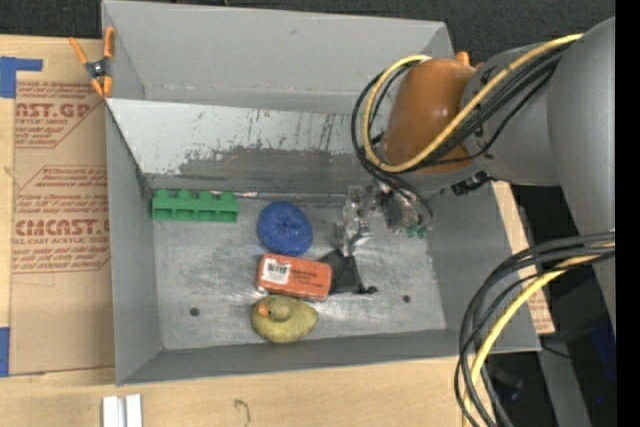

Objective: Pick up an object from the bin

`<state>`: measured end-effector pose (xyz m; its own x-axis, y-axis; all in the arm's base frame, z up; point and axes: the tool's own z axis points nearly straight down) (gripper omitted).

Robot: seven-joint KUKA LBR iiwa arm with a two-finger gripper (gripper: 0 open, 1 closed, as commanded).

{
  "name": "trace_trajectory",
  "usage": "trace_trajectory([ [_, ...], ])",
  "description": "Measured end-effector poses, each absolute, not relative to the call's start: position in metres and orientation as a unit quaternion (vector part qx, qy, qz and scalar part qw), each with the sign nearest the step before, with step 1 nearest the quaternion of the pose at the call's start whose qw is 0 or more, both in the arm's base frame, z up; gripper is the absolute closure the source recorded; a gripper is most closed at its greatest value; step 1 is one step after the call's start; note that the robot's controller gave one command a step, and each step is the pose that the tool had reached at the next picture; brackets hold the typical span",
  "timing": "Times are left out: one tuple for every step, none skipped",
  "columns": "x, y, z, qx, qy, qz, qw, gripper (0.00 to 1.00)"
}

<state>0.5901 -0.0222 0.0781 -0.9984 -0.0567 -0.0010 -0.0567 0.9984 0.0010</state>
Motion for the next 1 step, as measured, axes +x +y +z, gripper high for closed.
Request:
trace_trajectory([
  [0.5903,-0.0228,0.0760,-0.028,1.000,0.000,0.004,0.00],
])
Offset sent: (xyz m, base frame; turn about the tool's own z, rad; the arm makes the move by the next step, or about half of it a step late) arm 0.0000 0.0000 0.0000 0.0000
